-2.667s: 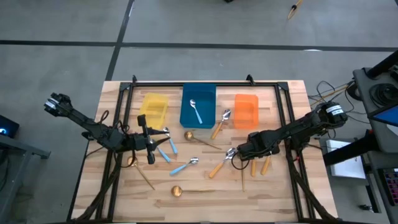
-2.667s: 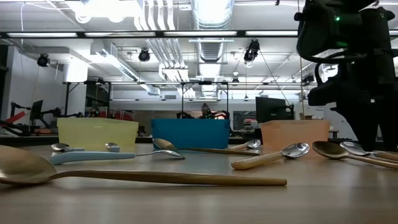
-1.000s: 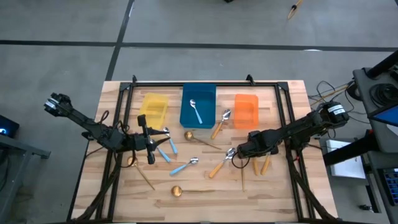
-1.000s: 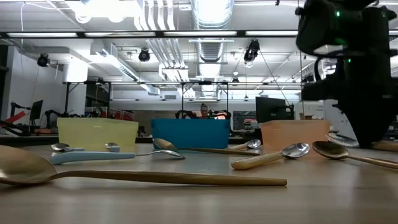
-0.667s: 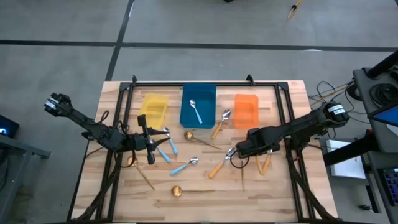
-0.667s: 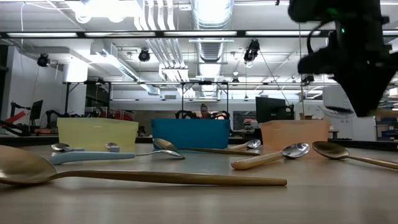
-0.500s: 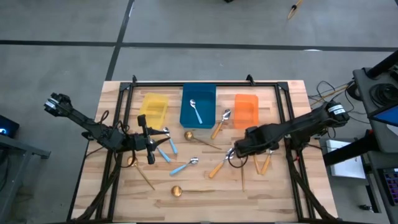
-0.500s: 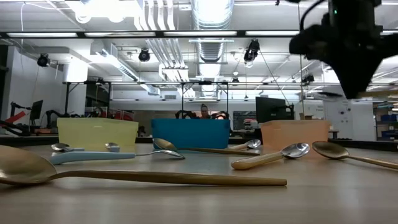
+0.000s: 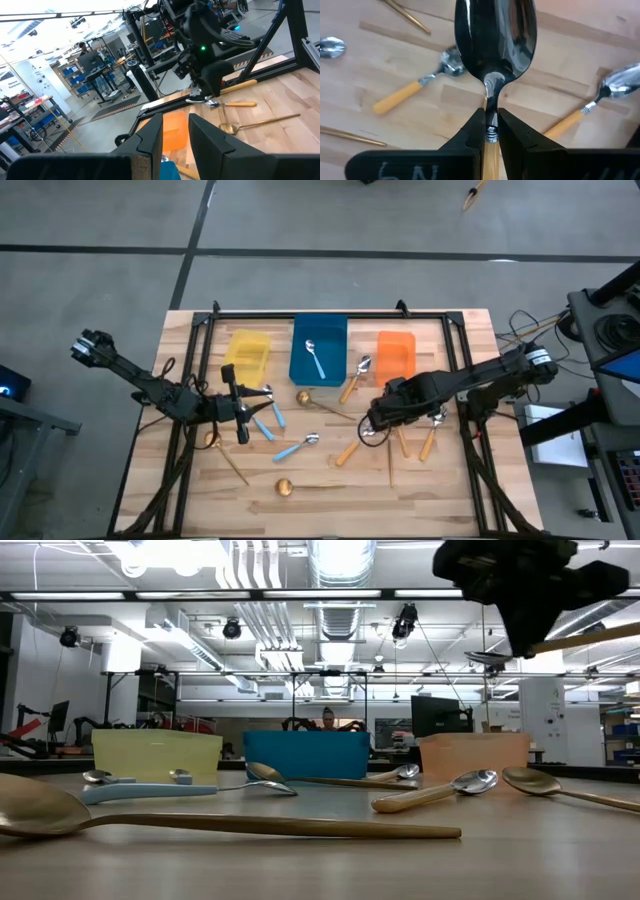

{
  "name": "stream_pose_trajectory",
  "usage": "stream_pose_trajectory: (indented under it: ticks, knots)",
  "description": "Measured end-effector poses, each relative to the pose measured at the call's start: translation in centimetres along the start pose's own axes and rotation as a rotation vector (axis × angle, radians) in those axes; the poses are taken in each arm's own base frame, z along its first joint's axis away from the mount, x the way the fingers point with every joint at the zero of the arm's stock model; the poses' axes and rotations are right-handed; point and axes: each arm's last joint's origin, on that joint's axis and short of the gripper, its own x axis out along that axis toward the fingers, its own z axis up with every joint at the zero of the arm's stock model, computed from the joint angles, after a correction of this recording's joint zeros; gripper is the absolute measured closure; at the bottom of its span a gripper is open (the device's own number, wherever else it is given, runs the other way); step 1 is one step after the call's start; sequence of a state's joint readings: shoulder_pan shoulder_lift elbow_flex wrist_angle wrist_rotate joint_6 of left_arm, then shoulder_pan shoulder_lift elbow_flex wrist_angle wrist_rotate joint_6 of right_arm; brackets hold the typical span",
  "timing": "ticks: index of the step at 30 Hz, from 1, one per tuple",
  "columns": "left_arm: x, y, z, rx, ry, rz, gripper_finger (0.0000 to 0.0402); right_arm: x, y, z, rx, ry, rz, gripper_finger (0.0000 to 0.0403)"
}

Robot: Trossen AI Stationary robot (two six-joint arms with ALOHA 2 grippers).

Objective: Sort silverware by color (type)
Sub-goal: Put the yellow spoon into the orange bin

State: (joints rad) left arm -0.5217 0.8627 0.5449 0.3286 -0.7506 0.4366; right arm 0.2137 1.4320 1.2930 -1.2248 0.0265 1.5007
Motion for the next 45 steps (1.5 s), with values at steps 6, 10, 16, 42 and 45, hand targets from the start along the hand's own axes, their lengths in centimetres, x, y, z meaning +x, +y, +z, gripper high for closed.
stream_pose_trajectory:
  ticks: [6, 10, 16, 42, 45]
  knots:
    - [0.0, 0.0, 0.0, 0.000, 0.000, 0.000, 0.0326, -0.7, 0.6, 3.1, -0.032, -0.019, 0.023, 0.0375]
    - [0.0, 0.0, 0.0, 0.002, 0.002, -0.001, 0.0326, -0.8, 0.6, 5.8, -0.042, -0.010, 0.032, 0.0375]
    - [0.0, 0.0, -0.1, 0.005, 0.005, -0.001, 0.0326, -0.6, -0.2, 10.1, -0.062, 0.059, 0.056, 0.0375]
    - [0.0, 0.0, -0.1, 0.012, 0.009, -0.001, 0.0326, 3.0, -7.9, 21.9, -0.018, 0.266, -0.055, 0.0375]
    - [0.0, 0.0, -0.1, 0.012, 0.009, -0.001, 0.0326, 3.8, -7.9, 22.7, -0.023, 0.285, -0.065, 0.0375]
